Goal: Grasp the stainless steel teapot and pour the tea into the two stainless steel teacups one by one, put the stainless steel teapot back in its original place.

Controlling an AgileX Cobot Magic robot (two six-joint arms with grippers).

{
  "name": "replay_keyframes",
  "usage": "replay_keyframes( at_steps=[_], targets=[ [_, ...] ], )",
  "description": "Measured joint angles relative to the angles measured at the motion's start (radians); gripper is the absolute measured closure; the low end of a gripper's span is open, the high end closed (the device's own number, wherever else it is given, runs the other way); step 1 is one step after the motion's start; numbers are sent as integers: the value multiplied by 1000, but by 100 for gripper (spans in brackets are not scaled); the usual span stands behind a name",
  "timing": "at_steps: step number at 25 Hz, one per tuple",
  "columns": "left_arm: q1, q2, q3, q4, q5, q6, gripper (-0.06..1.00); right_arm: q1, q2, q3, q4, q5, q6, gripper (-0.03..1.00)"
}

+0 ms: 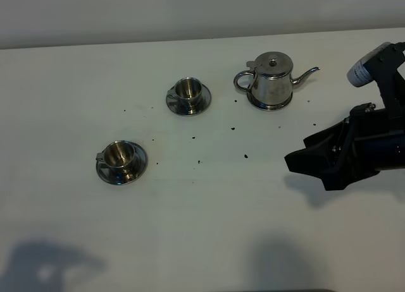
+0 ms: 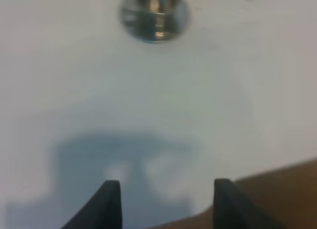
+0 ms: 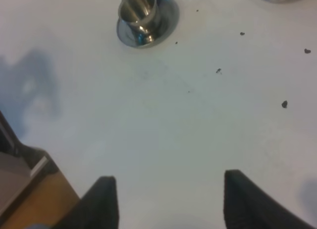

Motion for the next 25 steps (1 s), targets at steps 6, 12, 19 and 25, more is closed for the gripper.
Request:
replay_keyframes(
  at_steps=[6,12,19,25],
  targets=[
    [126,-20,1,0,0,0,49,0,0,0,15,2,0,50],
    [137,-170,2,0,1,0,49,0,0,0,18,2,0,50],
    [153,-240,3,0,3,0,49,0,0,0,28,-10,0,50],
    [216,-240,3,0,3,-1,49,0,0,0,45,-19,0,50]
  ],
)
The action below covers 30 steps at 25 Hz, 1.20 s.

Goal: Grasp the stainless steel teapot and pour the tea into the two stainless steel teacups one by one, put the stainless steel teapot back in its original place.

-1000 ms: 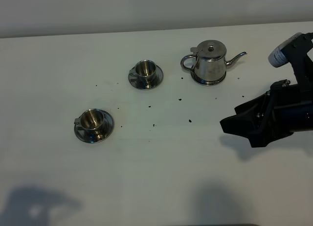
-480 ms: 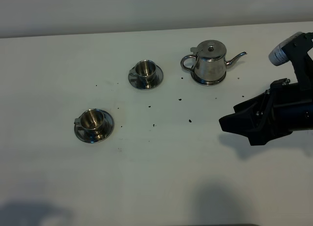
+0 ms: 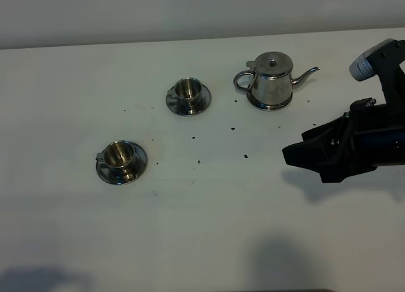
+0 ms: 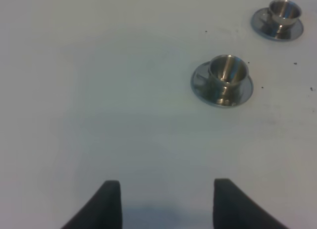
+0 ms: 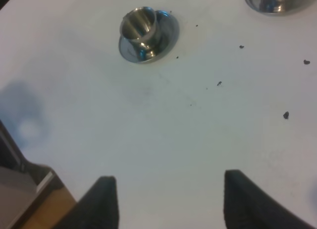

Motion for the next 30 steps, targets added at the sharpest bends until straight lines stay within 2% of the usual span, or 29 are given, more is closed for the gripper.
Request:
replay_keyframes(
  at_steps=[7,11,14,17,22,26,30],
  targets=[
    [1,0,0,0,0,0,49,0,26,-70,8,-45,0,50],
    [1,0,0,0,1,0,49,48,130,-211,-10,-51,0,50],
    [1,0,0,0,1,0,49,110,241,-348,-64,-52,38,48],
    [1,0,0,0,1,0,49,172,366,-508,-193,-49,130,46],
    [1,0,0,0,1,0,49,251,579,-840,-506,-24,355,40],
    [1,0,0,0,1,-2,49,291,765,-1125,-725,98,502,39],
    [1,0,0,0,1,-3,49,306,941,-1380,-857,239,566,39]
  ],
)
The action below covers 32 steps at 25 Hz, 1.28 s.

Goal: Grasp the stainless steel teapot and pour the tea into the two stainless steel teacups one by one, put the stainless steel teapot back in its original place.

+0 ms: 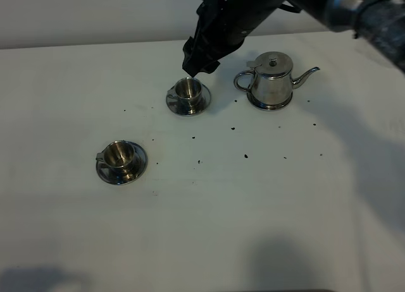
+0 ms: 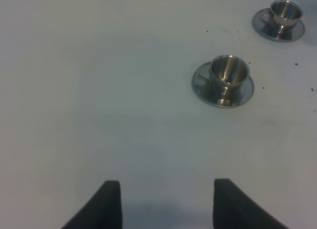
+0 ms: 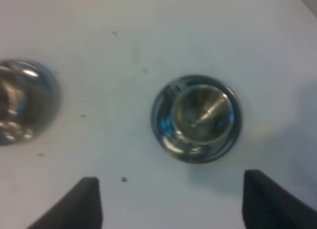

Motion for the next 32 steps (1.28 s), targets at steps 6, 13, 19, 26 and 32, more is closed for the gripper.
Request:
replay_keyframes(
  at_steps=[6,13,19,26,32],
  targets=[
    [0,0,0,0,0,0,49,0,201,-250,-99,78,8,38],
    [0,0,0,0,1,0,49,-29,315,-315,-192,83,-3,38],
    [0,0,0,0,1,0,49,-41,346,-315,-276,83,-26,38],
    [0,0,0,0,1,0,49,-42,366,-317,-285,84,-63,38],
    [0,0,0,0,1,0,49,-43,377,-320,-288,122,-70,38]
  ],
)
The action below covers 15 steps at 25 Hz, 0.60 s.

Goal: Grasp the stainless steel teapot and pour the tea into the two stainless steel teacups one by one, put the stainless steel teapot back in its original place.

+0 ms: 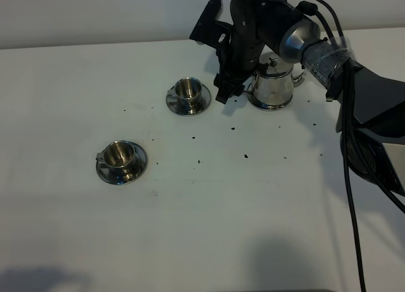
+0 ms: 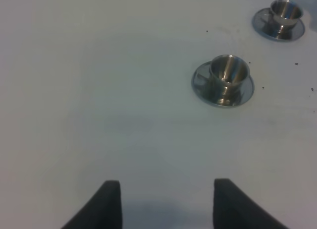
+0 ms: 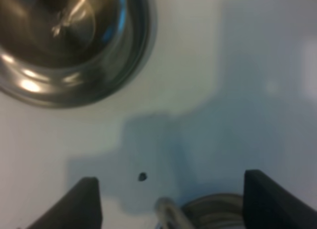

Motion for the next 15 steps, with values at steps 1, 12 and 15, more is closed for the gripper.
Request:
replay_keyframes(
  at_steps=[1,12,15],
  targets=[
    [0,0,0,0,0,1,49,0,0,0,0,5,-1,38],
    [0,0,0,0,0,1,49,0,0,-1,16,118,-7,38],
    [0,0,0,0,0,1,49,0,0,-1,39,119,-7,38]
  ],
)
